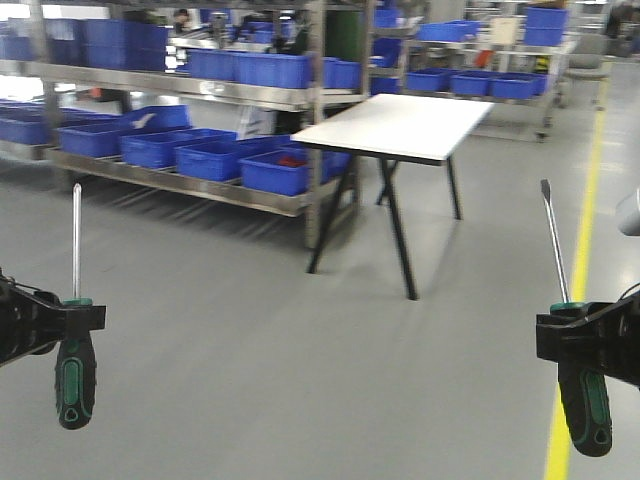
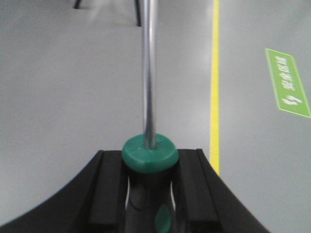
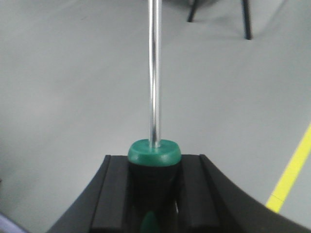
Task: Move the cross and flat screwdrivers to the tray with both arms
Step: 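Turn the base away from the table holding both screwdrivers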
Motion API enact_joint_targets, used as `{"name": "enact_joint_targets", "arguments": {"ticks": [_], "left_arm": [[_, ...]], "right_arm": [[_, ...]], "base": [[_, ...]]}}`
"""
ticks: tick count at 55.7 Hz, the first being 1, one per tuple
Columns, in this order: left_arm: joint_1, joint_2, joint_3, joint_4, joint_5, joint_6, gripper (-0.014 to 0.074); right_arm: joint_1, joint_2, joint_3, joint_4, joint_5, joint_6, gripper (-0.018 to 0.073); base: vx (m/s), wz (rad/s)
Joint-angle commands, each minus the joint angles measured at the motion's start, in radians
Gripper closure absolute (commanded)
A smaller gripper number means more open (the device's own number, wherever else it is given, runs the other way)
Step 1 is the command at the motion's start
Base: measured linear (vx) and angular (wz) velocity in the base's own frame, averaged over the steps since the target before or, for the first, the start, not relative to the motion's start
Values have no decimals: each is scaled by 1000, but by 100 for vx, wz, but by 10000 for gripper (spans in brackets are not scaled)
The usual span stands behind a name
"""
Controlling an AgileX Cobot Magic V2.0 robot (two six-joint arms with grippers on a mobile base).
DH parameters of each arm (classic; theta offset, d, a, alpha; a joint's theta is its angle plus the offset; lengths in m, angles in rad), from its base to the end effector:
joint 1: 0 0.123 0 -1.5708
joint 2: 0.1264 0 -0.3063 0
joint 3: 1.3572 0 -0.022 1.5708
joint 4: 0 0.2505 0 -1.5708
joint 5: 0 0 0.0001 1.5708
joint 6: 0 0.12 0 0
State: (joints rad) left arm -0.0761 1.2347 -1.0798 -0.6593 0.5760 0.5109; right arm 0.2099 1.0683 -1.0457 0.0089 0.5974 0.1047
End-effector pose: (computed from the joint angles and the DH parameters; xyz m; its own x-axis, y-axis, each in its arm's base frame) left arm 0.2806 -0.0616 0.3692 -0.5366 -0.0209 -0.8436 0.3223 0.9188 -0.2278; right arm 0.2340 0.0505 0.3850 -0.5174 0.0041 -0.8557 -0.1557 0.9828 0.0988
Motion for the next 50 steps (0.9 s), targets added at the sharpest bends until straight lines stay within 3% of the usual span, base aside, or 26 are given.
{"name": "enact_joint_targets", "arguments": {"ticks": [1,50], "left_arm": [[-6,-28,-27,-42,-63,-2,596],[-6,-28,-27,-42,-66,-2,597]], "right_arm": [[-5,-20,-32,-3,-86,-4,568],[-5,-20,-32,-2,-86,-4,568]], "base": [[16,-63],[22,-56]]}}
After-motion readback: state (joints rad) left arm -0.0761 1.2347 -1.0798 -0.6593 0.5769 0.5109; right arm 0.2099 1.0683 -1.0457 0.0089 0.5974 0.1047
